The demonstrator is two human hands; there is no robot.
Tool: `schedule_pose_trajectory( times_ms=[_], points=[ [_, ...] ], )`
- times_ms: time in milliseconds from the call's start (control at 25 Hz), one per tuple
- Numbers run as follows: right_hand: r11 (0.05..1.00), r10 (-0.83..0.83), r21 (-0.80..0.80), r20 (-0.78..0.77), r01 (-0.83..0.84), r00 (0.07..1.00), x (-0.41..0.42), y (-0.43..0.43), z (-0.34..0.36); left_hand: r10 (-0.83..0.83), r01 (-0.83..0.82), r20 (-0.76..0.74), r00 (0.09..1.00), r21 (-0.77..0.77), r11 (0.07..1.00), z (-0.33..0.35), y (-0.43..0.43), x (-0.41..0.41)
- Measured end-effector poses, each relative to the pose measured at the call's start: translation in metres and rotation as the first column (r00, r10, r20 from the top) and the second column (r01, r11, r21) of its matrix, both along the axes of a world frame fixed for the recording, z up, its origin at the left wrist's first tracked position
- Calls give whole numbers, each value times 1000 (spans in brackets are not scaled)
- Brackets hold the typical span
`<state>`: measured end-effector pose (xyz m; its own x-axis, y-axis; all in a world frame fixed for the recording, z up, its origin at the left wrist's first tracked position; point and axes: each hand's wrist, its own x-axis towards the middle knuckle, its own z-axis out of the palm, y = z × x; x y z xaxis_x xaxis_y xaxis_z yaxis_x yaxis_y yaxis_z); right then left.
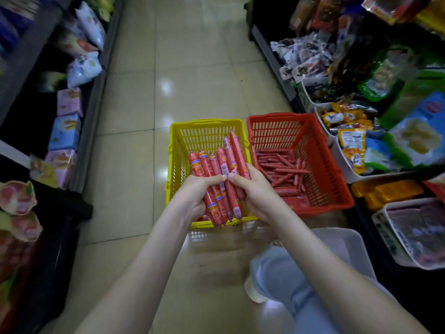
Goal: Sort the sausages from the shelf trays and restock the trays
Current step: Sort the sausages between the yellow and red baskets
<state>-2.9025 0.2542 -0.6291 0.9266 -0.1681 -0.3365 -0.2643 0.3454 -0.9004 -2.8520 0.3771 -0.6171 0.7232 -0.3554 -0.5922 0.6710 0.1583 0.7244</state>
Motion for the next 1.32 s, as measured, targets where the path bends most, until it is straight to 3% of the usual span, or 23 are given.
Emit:
schedule_pose_trajectory(
  times_ms=[120, 400, 440, 520, 600, 720, 800, 920, 1000, 1040, 1080, 1120, 1160, 1200, 1240, 1320],
  points=[
    [994, 11, 106, 4, -11, 1000, 9, 3, -16, 9, -9, -8, 1000, 34, 999, -14, 3, 10],
    [990, 17, 137, -57, -10, 998, 31, -3, -42, 61, -57, -62, 996, 57, 997, -40, 10, 30],
    [995, 14, 96, -72, -7, 997, 33, -3, -47, 69, -65, -69, 995, 65, 996, -43, 16, 34],
    [981, 66, -176, -119, -87, 991, 37, -5, -62, 103, -95, -86, 991, 92, 991, -50, 36, 43],
    [850, 133, -485, -180, -205, 975, 39, -6, -78, 151, -139, -104, 983, 115, 983, -55, 60, 49],
    [684, 142, -688, -199, -241, 970, 36, -9, -94, 187, -170, -134, 973, 131, 977, -59, 86, 52],
    [453, 240, -846, -188, -281, 952, 34, -14, -102, 187, -165, -158, 970, 140, 976, -59, 91, 50],
    [215, 306, -913, -274, -347, 912, 25, -18, -105, 173, -151, -175, 969, 130, 980, -56, 84, 48],
    [1, 309, -908, -399, -420, 863, 23, -19, -105, 158, -139, -175, 972, 119, 983, -56, 74, 45],
    [-24, 302, -895, -432, -446, 850, 24, -19, -103, 148, -128, -179, 973, 118, 985, -56, 68, 44],
    [75, 290, -888, -417, -455, 861, 25, -18, -97, 133, -113, -186, 974, 115, 987, -55, 60, 42],
    [313, 269, -844, -361, -436, 893, 27, -18, -90, 112, -92, -192, 975, 110, 990, -54, 50, 40],
    [613, 231, -695, -297, -376, 926, 28, -19, -81, 87, -69, -197, 977, 96, 993, -53, 40, 37],
    [844, 198, -443, -266, -301, 944, 27, -20, -72, 58, -43, -200, 978, 78, 996, -52, 28, 34],
    [947, 193, -203, -264, -250, 945, 23, -20, -61, 26, -15, -204, 979, 54, 998, -52, 16, 30],
    [970, 240, 29, -238, -240, 941, 11, -24, -50, -51, 54, -223, 974, 10, 998, -51, -8, 22]
  ],
)
